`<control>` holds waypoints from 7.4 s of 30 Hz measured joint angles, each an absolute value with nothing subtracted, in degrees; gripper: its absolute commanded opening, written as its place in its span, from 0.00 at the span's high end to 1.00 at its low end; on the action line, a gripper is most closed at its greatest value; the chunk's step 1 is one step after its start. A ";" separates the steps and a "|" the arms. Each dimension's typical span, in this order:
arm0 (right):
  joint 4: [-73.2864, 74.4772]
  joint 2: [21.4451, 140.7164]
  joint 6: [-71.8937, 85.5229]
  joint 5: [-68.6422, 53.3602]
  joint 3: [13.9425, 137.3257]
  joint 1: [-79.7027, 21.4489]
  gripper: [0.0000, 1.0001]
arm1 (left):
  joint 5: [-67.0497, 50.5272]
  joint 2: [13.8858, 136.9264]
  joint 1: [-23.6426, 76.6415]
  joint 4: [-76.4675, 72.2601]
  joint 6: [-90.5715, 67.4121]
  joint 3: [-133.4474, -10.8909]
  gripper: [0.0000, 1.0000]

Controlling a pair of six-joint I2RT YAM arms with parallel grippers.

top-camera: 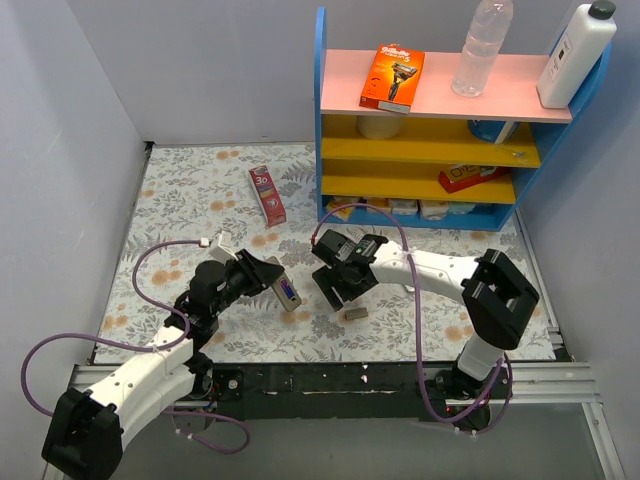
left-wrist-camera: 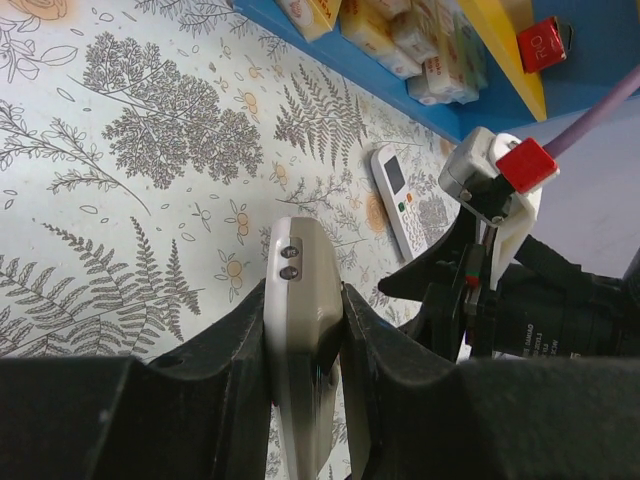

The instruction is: Load the batteries into the remote control

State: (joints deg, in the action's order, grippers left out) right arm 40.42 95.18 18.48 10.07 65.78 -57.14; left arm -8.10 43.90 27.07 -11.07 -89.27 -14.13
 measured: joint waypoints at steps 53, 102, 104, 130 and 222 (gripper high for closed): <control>38.04 100.71 32.18 4.47 68.93 -52.23 0.30 | -4.93 38.81 28.25 1.30 -83.15 -19.62 1.00; 41.78 91.81 30.17 9.26 66.35 -57.80 0.90 | -11.46 41.80 28.99 -19.16 -86.28 -11.14 1.00; 43.79 90.41 27.27 9.21 70.32 -57.95 0.90 | -12.10 43.11 28.99 -23.88 -87.22 -9.41 1.00; 63.42 101.75 14.72 5.89 99.79 -64.64 0.95 | -16.14 62.54 31.05 -53.10 -95.37 -9.54 1.00; 61.25 103.44 17.23 7.31 104.27 -65.30 0.16 | -11.60 59.37 32.12 -46.17 -110.00 -9.91 1.00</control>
State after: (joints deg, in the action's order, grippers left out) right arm 61.25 103.44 17.23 7.31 104.27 -65.30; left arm -11.60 59.37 32.12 -46.17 -110.00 -9.91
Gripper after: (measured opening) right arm 0.775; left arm 0.258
